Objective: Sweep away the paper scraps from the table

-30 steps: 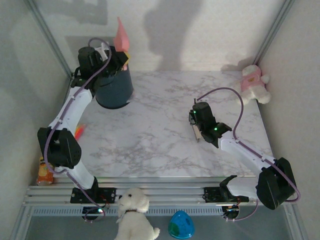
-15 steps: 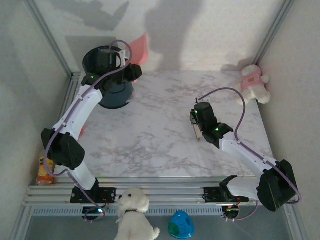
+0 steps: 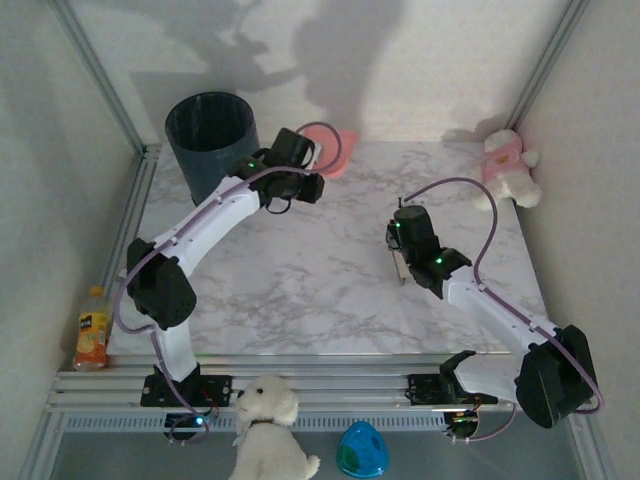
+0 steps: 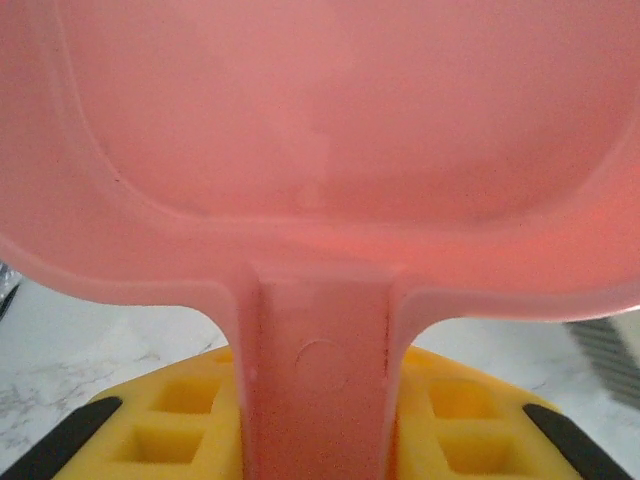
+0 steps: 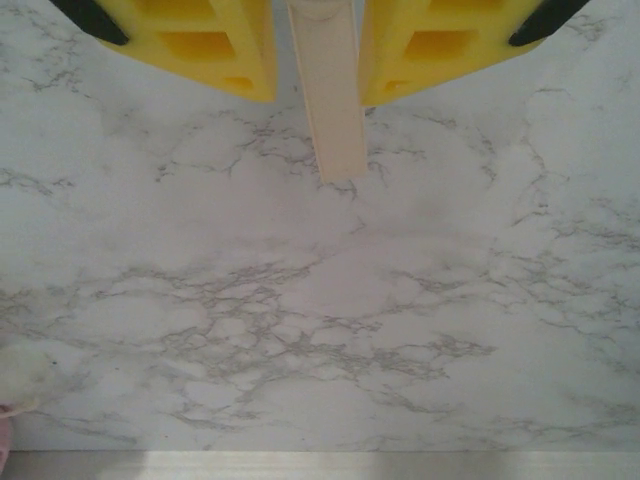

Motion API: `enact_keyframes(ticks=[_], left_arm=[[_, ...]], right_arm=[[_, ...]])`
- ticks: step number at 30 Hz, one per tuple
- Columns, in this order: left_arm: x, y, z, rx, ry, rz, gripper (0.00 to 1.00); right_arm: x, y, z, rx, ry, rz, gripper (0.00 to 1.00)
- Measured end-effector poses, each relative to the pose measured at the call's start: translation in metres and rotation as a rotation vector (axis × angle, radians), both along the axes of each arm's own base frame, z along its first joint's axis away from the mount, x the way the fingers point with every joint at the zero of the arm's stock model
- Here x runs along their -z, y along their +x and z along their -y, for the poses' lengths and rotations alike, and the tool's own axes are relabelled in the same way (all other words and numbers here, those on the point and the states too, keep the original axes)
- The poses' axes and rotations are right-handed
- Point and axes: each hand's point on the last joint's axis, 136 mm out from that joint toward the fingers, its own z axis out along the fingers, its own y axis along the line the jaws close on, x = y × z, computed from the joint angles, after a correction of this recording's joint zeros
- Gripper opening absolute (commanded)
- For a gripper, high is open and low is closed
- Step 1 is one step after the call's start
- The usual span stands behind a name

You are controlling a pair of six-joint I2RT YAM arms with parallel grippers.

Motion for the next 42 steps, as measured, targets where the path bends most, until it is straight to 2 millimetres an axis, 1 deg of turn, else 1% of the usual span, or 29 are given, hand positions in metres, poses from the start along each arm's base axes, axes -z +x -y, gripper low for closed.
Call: enact_keyframes(ticks=[4,7,10,14,17,21,29,37,42], left_arm=[[0.027,-0.005,0.003,0.034,0.106,-0.03,0.0],[0.038,-0.011,0.006,0.063,0.161,-0.037,0.0],[0.052,-0.021,0.013,0.107,0.209,-0.046,0.0],[0.08,-0.041,0.023,0.18,0.275,-0.088,0.0],[0.104,-0.052,0.026,0.219,0.319,-0.13,0.0],[0.127,-0.06,0.029,0.251,0.36,-0.173,0.0],[0.153,-0.067,0.028,0.29,0.398,-0.222,0.0],[0.174,-0.076,0.03,0.337,0.403,-0.273,0.0],[0.186,-0.085,0.031,0.37,0.391,-0.307,0.0]], right_arm=[[-0.001,-0.003,0.007,0.019,-0.003,0.002,0.0],[-0.004,-0.004,0.012,0.032,0.0,0.007,0.0],[-0.006,-0.005,0.016,0.042,0.0,0.013,0.0],[-0.008,-0.006,0.019,0.05,-0.002,0.016,0.0],[-0.008,-0.007,0.022,0.06,-0.008,0.018,0.0],[-0.005,-0.009,0.024,0.065,-0.014,0.011,0.0],[-0.006,-0.012,0.028,0.074,-0.018,0.011,0.0],[-0.001,-0.014,0.03,0.075,-0.026,-0.001,0.0],[-0.001,-0.014,0.03,0.075,-0.026,-0.002,0.0]])
